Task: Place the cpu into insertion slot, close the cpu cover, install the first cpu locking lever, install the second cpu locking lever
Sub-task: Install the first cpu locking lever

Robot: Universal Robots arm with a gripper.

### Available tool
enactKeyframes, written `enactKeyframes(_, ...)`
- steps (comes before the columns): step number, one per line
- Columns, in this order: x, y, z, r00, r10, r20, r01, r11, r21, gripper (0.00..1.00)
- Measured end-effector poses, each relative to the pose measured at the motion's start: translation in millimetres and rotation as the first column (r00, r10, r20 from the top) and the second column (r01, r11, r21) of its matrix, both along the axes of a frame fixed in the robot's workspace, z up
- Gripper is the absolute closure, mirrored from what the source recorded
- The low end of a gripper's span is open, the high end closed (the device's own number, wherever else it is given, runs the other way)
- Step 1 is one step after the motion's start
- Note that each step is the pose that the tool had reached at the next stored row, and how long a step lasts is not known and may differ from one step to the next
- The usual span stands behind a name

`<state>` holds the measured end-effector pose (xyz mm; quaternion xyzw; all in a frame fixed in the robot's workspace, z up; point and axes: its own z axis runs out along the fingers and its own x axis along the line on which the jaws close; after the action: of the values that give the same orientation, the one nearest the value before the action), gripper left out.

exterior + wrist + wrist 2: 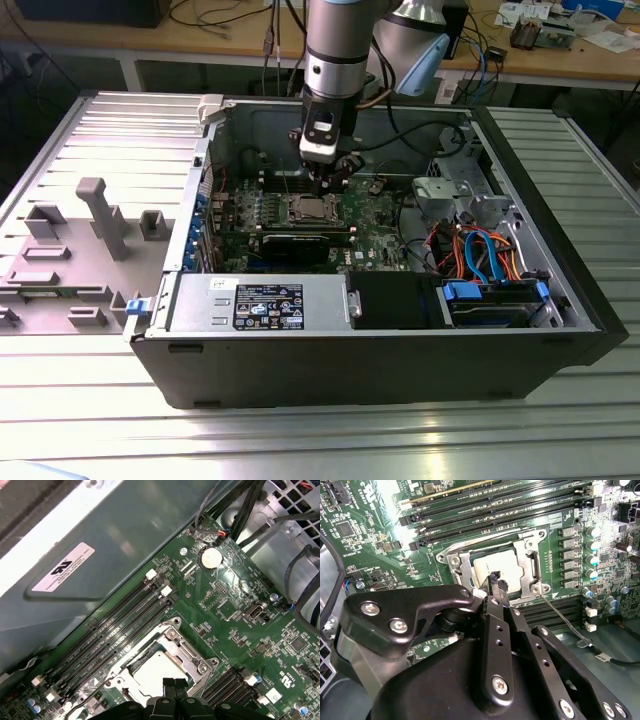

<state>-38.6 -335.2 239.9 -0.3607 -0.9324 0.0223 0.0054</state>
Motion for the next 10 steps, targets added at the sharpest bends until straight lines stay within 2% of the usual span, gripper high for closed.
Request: enactKeyframes(10, 0.0, 0.0, 0.0, 0.9993, 0.036, 0.0000, -0.036, 0.9993, 0.0000, 0.89)
